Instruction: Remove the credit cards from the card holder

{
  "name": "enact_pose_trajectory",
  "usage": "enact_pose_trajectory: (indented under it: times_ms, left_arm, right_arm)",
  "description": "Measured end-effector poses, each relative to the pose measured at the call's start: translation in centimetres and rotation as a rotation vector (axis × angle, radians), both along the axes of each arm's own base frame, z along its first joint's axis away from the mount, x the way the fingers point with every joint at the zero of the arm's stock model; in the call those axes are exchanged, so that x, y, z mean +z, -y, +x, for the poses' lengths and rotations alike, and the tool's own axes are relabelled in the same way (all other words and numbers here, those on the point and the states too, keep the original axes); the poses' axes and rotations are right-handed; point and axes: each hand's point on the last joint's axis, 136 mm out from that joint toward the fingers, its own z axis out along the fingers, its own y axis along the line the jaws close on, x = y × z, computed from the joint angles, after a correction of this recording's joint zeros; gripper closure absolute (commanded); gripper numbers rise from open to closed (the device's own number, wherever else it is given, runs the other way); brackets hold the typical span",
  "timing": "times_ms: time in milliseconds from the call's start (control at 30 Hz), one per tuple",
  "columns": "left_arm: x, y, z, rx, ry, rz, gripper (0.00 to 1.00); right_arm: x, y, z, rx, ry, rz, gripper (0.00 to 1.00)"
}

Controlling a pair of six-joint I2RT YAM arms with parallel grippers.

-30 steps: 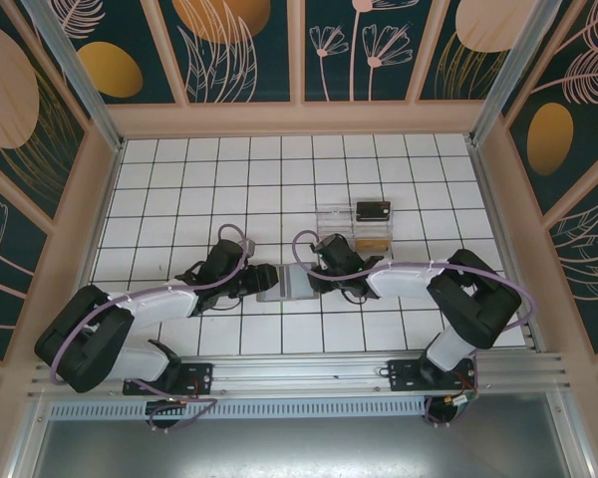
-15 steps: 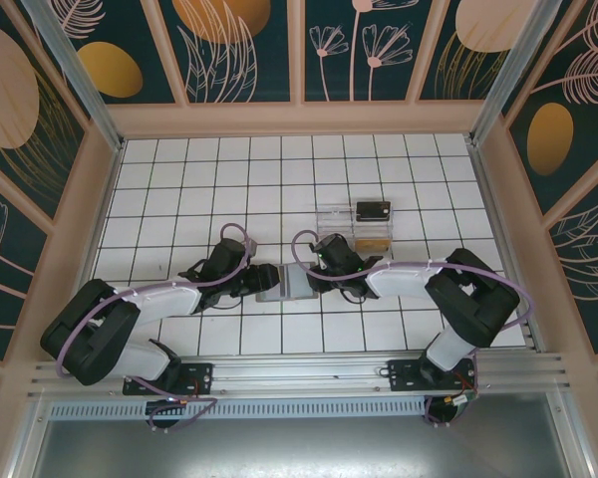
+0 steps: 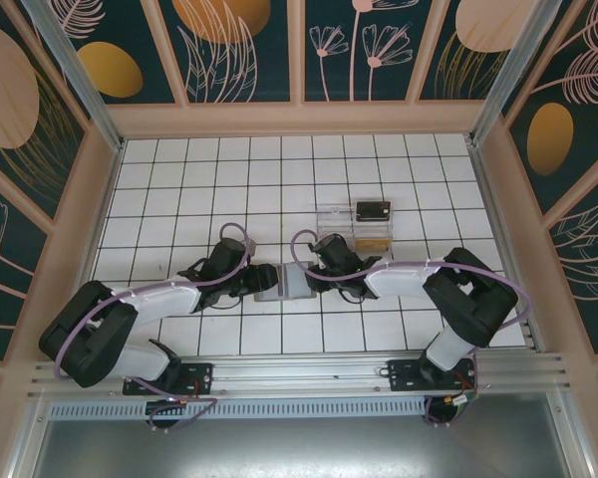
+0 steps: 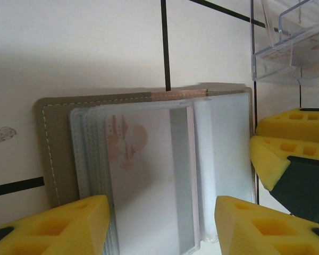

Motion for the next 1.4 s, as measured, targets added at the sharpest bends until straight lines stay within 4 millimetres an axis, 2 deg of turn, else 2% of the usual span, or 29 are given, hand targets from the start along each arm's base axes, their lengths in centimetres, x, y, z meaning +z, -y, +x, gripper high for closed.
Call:
enact_pose_trajectory:
  times_ms: [400,833,1400]
  left_arm:
    - [0.8,1.7,-0.4,-0.066,-0.005,-0.083,0.38]
    - [1.3,2.2,-0.6,-0.092,-0.007,-0.114,0.37]
    - [7.2,6.2,0.0,-0.212,0.098,-0.329,0.36]
  right_arm:
    - [-0.1,-0.1,0.0,-0.005,-0.002,0.003,0.68]
    - [-0.1,-0.1,0.1,-0.005,-0.002,0.004,0.68]
    - [-0.1,-0.5,0.2,-0.003,0.008,0.017,0.68]
